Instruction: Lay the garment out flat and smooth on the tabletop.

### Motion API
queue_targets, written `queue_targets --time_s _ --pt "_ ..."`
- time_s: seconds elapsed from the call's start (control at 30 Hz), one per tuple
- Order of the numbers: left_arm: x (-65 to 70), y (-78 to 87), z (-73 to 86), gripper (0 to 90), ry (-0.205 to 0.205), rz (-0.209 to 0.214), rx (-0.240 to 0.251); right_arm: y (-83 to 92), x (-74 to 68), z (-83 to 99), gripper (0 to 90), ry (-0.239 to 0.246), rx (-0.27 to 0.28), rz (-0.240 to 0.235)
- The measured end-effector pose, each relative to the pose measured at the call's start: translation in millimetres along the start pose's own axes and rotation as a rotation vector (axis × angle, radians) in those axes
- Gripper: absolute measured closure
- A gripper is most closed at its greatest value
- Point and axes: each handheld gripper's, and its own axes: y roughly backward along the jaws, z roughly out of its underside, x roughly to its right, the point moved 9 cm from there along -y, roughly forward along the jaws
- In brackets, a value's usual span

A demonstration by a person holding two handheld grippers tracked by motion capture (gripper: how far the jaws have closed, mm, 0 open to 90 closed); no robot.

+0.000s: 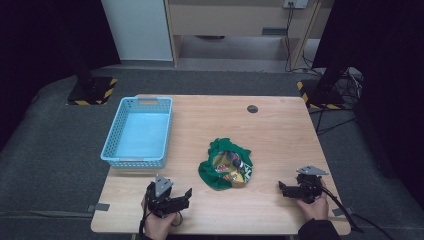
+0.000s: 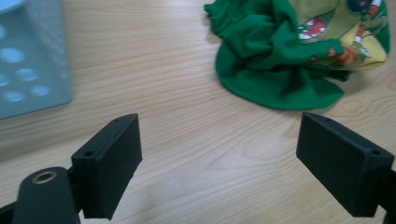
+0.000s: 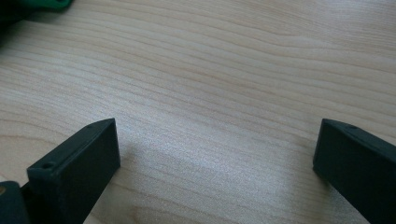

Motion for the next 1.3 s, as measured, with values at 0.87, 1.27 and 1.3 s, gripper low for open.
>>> queue_targets --time_s 0.87,1.27,1.3 --pt "99.7 -54.4 -16.5 26.3 -0.153 0.224 -0.067 -0.1 -0.7 -0.1 0.6 0.0 -0.001 -0.004" --pt "114.5 -81.1 -12.1 31.6 -0.21 0.216 -0.11 -0.1 -0.9 -0.1 0.6 0.001 -0.001 -0.005" --pt "114.9 -83.1 -11.8 31.8 -0.219 0.21 -0.117 -0.1 -0.9 -0.1 0.6 0.001 -0.001 -0.005"
